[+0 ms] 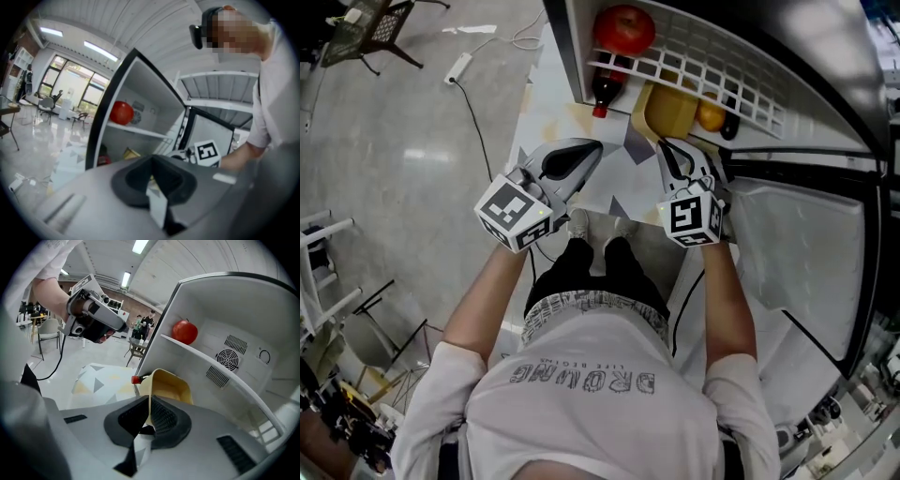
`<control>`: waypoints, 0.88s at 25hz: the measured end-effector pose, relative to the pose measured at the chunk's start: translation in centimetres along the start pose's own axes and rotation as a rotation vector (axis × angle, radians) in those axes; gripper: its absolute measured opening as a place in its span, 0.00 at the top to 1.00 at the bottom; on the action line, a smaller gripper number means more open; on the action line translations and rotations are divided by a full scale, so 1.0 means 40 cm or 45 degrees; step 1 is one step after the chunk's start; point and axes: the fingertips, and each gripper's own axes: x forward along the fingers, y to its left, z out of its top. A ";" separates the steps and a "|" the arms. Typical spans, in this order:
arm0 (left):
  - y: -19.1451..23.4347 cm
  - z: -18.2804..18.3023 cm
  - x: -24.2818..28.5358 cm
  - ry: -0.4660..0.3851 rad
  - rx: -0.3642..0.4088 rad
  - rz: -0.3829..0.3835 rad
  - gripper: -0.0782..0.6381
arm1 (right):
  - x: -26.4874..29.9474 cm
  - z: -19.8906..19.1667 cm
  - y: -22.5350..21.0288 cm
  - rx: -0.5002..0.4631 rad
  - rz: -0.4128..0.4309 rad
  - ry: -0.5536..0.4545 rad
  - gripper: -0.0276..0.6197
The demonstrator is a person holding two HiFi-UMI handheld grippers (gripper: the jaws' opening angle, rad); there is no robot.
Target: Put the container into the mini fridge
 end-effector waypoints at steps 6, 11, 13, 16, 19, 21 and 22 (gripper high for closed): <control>0.007 -0.012 0.013 -0.011 -0.023 0.037 0.88 | 0.055 -0.022 -0.029 -0.090 0.019 0.023 0.94; 0.020 -0.022 0.018 -0.020 -0.032 0.068 0.88 | 0.096 -0.045 -0.043 -0.160 0.021 0.060 0.94; 0.027 -0.026 0.017 -0.024 -0.037 0.082 0.88 | 0.113 -0.051 -0.046 -0.182 0.021 0.073 0.94; 0.037 -0.033 0.016 -0.027 -0.042 0.096 0.88 | 0.141 -0.057 -0.047 -0.223 0.019 0.091 0.94; 0.040 -0.038 0.017 -0.027 -0.045 0.103 0.88 | 0.162 -0.063 -0.045 -0.284 0.019 0.110 0.94; 0.041 -0.040 0.017 -0.028 -0.047 0.108 0.88 | 0.173 -0.069 -0.043 -0.316 0.021 0.128 0.94; 0.042 -0.041 0.017 -0.028 -0.048 0.110 0.88 | 0.178 -0.072 -0.043 -0.326 0.021 0.139 0.94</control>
